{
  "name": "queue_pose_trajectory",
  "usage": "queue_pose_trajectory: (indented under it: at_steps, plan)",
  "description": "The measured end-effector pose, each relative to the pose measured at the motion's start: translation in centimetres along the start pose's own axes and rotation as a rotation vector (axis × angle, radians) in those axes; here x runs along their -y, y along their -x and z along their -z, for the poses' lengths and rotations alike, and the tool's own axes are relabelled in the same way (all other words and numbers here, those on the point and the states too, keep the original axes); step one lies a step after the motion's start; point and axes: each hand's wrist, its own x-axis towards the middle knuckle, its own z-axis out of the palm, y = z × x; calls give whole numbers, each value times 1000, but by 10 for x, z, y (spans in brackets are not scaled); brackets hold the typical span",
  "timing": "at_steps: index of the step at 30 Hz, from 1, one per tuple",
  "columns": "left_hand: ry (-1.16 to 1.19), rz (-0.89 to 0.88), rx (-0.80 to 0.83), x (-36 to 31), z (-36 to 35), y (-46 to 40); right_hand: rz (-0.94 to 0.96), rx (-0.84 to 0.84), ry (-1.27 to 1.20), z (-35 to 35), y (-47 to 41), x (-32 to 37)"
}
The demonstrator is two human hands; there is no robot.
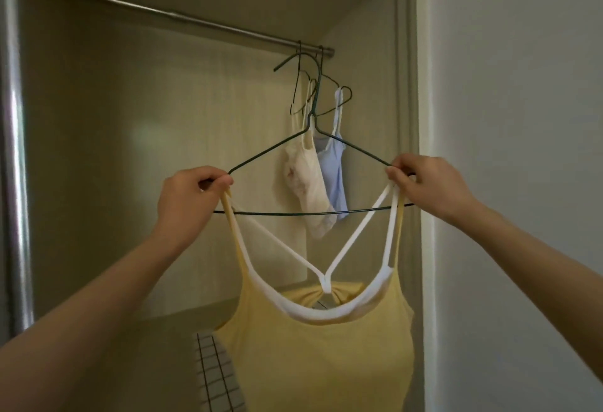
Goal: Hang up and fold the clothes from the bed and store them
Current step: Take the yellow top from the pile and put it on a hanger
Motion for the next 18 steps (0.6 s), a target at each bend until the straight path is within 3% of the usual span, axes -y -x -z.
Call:
queue_pose_trajectory:
  at_steps: [7, 10, 18]
  plan:
    - [-73, 9, -37, -8, 14, -34, 55, -11, 3, 6, -30, 18]
    - [-77, 54, -50, -11, 15, -53, -28, 72, -361, 16, -40, 25]
    - [-183, 67, -18, -15, 11, -102, -113, 489, -1129, 61, -40, 47]
